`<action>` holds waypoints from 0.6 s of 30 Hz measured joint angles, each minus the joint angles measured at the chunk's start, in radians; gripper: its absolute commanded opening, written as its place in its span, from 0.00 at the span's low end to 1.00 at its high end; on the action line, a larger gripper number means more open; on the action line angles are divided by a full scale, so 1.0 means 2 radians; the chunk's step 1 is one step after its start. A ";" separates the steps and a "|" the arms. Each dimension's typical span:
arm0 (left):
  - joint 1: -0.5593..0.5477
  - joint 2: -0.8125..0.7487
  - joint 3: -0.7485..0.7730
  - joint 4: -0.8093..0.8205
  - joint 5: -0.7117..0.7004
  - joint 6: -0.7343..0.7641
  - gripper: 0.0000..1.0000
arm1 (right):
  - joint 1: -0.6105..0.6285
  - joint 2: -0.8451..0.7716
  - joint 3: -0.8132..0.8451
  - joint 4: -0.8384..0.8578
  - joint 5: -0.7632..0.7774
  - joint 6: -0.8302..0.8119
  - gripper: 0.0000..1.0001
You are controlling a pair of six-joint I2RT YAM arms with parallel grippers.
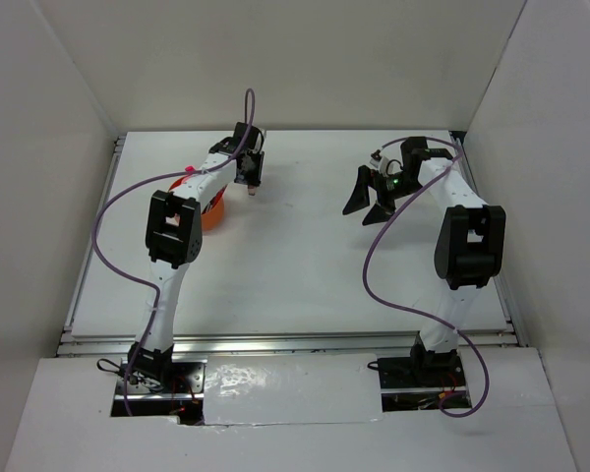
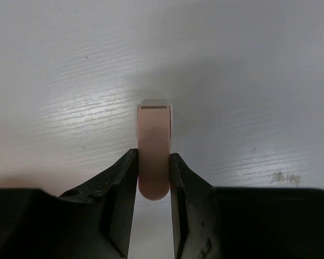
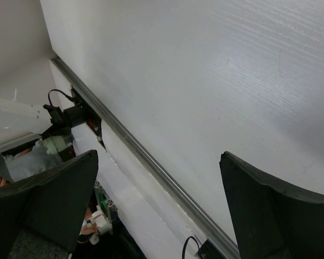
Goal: Sort the stationery into containers
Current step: Pick up the stapler from the center of the board.
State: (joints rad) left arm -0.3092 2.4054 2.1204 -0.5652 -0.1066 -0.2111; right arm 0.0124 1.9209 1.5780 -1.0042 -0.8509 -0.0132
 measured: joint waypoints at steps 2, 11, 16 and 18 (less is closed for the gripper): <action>0.000 0.000 0.000 0.000 0.000 0.001 0.31 | 0.000 0.000 0.000 0.000 0.000 0.000 1.00; -0.003 -0.012 -0.019 0.010 0.005 0.010 0.00 | 0.000 0.000 0.000 0.000 -0.001 0.000 0.99; -0.038 -0.077 -0.073 0.012 0.014 0.027 0.00 | 0.000 0.000 0.000 0.000 -0.002 0.000 0.99; -0.060 -0.104 -0.073 0.015 0.021 0.028 0.00 | 0.000 0.000 0.000 0.000 -0.002 0.000 0.99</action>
State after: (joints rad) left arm -0.4282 2.1967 1.9747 -0.5343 -0.0650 -0.1558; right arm 0.0124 1.9209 1.5780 -1.0042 -0.8539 -0.0132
